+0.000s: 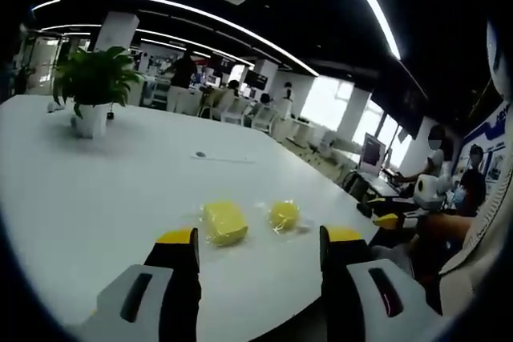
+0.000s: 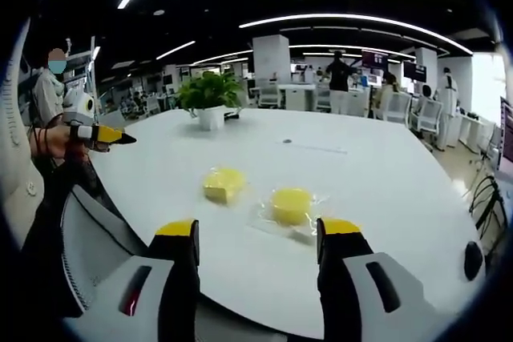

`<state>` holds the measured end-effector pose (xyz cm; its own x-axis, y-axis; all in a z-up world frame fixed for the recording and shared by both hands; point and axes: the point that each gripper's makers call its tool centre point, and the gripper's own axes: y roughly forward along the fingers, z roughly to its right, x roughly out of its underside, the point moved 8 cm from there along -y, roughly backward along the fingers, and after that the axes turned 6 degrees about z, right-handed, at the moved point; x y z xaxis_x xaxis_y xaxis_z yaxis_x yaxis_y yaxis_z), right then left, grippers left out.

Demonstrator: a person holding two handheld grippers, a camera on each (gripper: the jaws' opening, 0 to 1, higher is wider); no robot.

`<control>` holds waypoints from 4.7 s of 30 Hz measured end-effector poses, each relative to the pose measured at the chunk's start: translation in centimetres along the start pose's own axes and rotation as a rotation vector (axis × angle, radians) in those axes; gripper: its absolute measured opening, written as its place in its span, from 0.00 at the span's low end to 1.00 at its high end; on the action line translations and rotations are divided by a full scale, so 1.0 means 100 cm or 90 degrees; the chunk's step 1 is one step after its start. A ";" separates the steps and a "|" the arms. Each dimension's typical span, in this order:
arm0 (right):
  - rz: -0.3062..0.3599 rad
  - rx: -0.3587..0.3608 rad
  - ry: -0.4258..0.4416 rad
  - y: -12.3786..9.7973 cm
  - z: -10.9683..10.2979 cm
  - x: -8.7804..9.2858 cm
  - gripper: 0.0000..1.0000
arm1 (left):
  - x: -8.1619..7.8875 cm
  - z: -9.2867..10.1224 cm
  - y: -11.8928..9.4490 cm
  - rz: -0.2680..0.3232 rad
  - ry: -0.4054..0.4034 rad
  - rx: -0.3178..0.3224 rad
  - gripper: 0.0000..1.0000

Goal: Compare the silicone blocks by pressing each to a similar depth, holding the contact briefly, and releasing to observe deformation and rebound differences across the visible hardness samples.

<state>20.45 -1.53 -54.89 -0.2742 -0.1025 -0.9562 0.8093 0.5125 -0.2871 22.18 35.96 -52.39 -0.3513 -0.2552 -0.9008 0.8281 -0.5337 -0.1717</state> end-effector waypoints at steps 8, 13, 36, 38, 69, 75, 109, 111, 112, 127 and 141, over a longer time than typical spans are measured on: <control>-0.005 -0.001 -0.001 0.002 0.002 0.001 0.55 | -0.004 -0.011 0.004 0.027 -0.049 -0.008 0.60; -0.010 0.000 -0.001 0.004 0.004 0.001 0.55 | -0.008 -0.020 0.008 0.057 -0.106 -0.016 0.61; -0.054 -0.004 -0.001 0.025 0.017 0.007 0.54 | 0.000 -0.056 0.052 0.042 -0.210 -0.046 0.64; -0.057 -0.005 -0.003 0.028 0.017 0.008 0.54 | 0.001 -0.058 0.057 0.046 -0.227 -0.048 0.63; -0.093 0.006 0.008 0.042 0.036 0.015 0.53 | 0.036 -0.096 0.133 -0.008 -0.312 -0.075 0.63; -0.098 0.004 0.012 0.044 0.037 0.017 0.54 | 0.045 -0.102 0.147 -0.017 -0.327 -0.077 0.63; -0.149 0.030 0.001 0.034 0.053 0.023 0.54 | 0.080 -0.126 0.222 -0.037 -0.447 -0.084 0.52; -0.151 0.031 0.000 0.034 0.055 0.023 0.54 | 0.082 -0.127 0.224 -0.029 -0.457 -0.085 0.49; -0.152 0.032 0.000 0.034 0.055 0.023 0.54 | 0.082 -0.127 0.225 -0.033 -0.472 -0.086 0.48; -0.165 0.043 0.004 0.034 0.062 0.029 0.52 | 0.092 -0.130 0.227 -0.021 -0.494 -0.092 0.10; -0.167 0.041 0.000 0.037 0.064 0.028 0.51 | 0.090 -0.129 0.226 0.002 -0.497 -0.095 0.00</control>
<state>26.04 -5.39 -59.00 -0.4782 -0.2250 -0.8489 0.7421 0.4134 -0.5276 43.38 31.96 -69.51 -0.5073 -0.7777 -0.3711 0.8603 -0.4319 -0.2708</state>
